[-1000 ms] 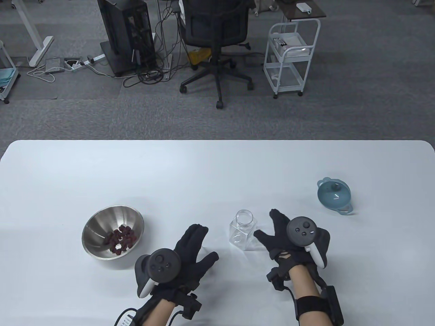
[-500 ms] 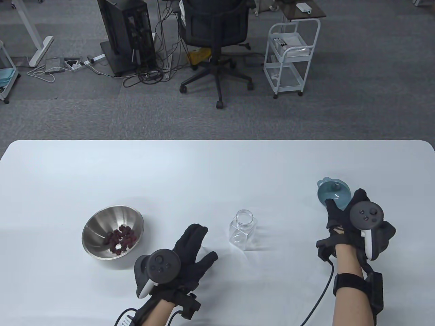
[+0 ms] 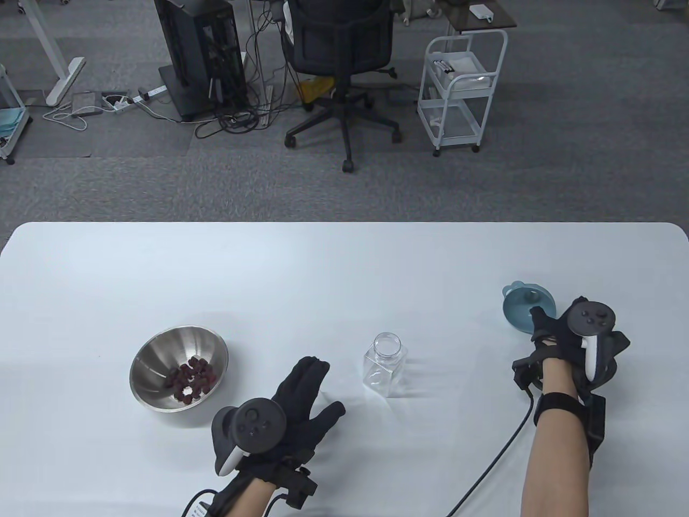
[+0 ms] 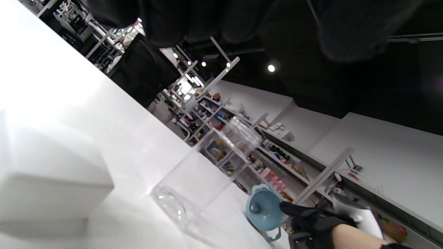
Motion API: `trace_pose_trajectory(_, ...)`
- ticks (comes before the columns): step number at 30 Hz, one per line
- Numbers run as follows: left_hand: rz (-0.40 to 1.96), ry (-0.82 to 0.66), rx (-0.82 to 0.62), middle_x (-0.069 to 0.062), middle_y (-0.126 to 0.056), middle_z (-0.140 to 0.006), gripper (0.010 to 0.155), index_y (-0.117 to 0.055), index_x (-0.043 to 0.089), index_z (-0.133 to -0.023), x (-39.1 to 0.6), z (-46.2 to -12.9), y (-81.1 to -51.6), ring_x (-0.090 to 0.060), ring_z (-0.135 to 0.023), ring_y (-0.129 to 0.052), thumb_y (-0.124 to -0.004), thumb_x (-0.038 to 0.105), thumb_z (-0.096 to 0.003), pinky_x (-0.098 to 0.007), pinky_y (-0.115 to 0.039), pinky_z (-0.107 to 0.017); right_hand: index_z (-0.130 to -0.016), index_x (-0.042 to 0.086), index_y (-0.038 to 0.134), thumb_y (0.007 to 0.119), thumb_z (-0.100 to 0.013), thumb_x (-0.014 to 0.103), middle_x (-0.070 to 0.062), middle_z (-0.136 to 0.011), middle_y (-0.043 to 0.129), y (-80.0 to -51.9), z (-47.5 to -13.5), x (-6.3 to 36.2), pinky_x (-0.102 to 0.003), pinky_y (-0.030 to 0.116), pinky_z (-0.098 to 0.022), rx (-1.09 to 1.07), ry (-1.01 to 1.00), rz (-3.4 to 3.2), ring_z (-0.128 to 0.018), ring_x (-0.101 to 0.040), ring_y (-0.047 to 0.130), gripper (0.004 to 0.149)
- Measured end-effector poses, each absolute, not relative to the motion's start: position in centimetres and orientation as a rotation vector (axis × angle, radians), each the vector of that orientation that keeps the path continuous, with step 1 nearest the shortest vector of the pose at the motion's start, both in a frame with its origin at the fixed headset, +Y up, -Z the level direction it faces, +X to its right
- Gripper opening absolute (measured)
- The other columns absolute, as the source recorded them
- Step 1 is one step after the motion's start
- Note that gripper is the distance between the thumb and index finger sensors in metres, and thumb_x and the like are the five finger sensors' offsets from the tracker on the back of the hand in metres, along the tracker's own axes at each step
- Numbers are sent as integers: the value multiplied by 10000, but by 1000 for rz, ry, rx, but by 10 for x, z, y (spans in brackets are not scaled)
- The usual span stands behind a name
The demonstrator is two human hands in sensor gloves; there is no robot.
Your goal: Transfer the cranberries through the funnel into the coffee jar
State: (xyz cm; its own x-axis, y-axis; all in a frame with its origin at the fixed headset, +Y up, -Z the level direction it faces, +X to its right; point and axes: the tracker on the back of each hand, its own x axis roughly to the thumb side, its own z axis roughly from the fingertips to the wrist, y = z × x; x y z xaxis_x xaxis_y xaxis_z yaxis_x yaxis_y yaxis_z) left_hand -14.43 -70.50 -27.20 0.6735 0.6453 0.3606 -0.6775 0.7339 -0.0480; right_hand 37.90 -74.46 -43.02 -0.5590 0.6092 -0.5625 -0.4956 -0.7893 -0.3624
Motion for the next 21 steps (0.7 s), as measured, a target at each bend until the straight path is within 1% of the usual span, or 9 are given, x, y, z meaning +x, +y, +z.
trace_pose_trajectory(5, 738, -366, 76, -167, -510, -1204, 796, -547, 187, -1129, -143, -273, -709, -467, -1074, -656, -693, 644, -494, -605, -596, -746, -1063, 115, 413, 878, -461, 491, -164, -1120, 548, -763, -443, 386, -512, 624, -683, -933, -169, 2312, -1003, -411, 636, 849)
trace_pose_trajectory(8, 738, -362, 73, -167, -512, -1204, 794, -547, 186, -1130, -144, -274, -710, -467, -1072, -658, -692, 642, -496, -605, -597, -745, -1047, 126, 493, 846, -483, 469, -137, -1058, 682, -771, -447, 388, -497, 664, -654, -958, -140, 2307, -931, -390, 747, 749)
trace_pose_trajectory(9, 740, -362, 72, -167, -513, -1203, 795, -547, 185, -1130, -144, -274, -709, -466, -1073, -658, -693, 641, -495, -605, -596, -745, -1040, 132, 514, 832, -494, 455, -127, -1043, 706, -772, -447, 389, -488, 659, -655, -971, -132, 2302, -920, -376, 755, 710)
trace_pose_trajectory(11, 741, -360, 72, -165, -515, -1203, 794, -548, 186, -1129, -144, -274, -710, -466, -1072, -660, -692, 642, -495, -605, -597, -745, -1022, 157, 573, 808, -518, 427, -99, -1004, 765, -770, -448, 389, -485, 667, -644, -983, -134, 2317, -895, -347, 781, 619)
trace_pose_trajectory(14, 743, -360, 67, -162, -517, -1204, 789, -553, 189, -1127, -144, -275, -710, -466, -1071, -663, -690, 642, -496, -606, -599, -743, -964, 151, 683, 789, -527, 385, -78, -879, 892, -766, -448, 389, -456, 724, -586, -999, -165, 2356, -782, -324, 881, 508)
trace_pose_trajectory(17, 750, -361, 61, -162, -521, -1202, 787, -555, 187, -1127, -143, -274, -710, -465, -1071, -664, -687, 641, -498, -607, -601, -741, -925, 126, 733, 797, -521, 378, -77, -794, 951, -764, -446, 390, -426, 770, -518, -994, -186, 2384, -687, -315, 941, 481)
trace_pose_trajectory(21, 745, -368, 61, -163, -518, -1204, 786, -554, 187, -1128, -143, -274, -709, -465, -1071, -664, -685, 642, -499, -604, -605, -742, -900, 101, 758, 789, -518, 377, -81, -736, 969, -754, -432, 391, -411, 788, -462, -965, -292, 2361, -599, -302, 964, 472)
